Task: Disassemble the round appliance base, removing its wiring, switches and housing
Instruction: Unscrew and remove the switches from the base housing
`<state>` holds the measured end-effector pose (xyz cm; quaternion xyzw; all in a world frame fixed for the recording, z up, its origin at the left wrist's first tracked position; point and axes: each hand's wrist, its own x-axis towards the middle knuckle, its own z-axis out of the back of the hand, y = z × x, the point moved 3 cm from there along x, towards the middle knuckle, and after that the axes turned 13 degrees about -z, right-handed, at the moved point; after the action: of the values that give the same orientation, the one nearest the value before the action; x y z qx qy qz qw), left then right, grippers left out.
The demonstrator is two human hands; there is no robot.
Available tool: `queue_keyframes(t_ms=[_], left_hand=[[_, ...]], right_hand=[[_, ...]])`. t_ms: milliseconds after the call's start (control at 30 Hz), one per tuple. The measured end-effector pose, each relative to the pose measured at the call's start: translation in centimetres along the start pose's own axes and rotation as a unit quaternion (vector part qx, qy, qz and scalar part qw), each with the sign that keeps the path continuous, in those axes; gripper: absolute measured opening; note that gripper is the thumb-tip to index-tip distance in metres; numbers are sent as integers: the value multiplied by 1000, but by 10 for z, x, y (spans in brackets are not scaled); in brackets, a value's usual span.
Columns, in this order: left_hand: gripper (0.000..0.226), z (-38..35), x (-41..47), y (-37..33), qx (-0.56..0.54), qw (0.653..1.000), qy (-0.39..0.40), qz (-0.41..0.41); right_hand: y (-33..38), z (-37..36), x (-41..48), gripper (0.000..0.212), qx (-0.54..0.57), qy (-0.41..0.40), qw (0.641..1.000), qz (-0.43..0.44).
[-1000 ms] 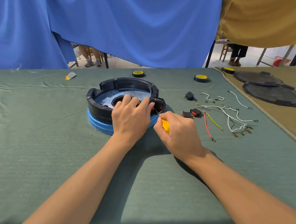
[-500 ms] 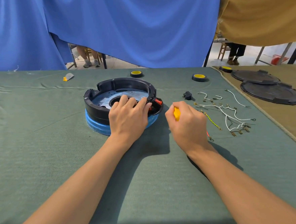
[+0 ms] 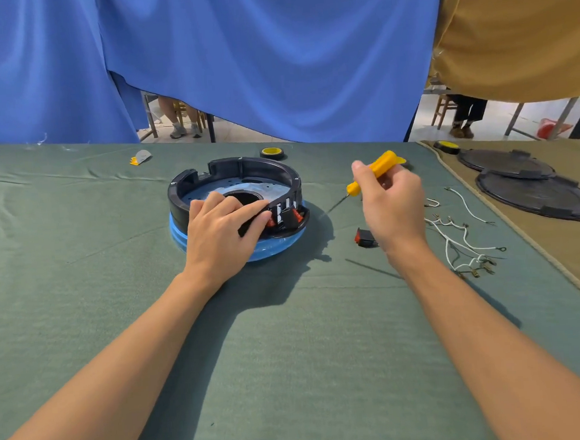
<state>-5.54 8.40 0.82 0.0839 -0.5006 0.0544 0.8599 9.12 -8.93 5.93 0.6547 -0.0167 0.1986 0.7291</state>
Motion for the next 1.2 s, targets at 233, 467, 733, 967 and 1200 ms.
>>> queue_keyframes(t_ms=[233, 467, 733, 967, 1200], left_hand=[[29, -3, -3, -1, 0, 999, 2, 38], [30, -3, -4, 0, 9, 999, 10, 33], [29, -3, -5, -1, 7, 999, 13, 40], [25, -2, -4, -3, 8, 999, 4, 49], [24, -1, -3, -6, 12, 998, 14, 56]], right_hand=[[6, -43, -2, 27, -184, 177, 967, 17], [-11, -68, -12, 24, -278, 179, 941, 74], [-3, -47, -8, 34, -232, 179, 956, 27], [-13, 25, 20, 24, -267, 213, 936, -88], [-36, 24, 8, 9, -451, 195, 869, -62]])
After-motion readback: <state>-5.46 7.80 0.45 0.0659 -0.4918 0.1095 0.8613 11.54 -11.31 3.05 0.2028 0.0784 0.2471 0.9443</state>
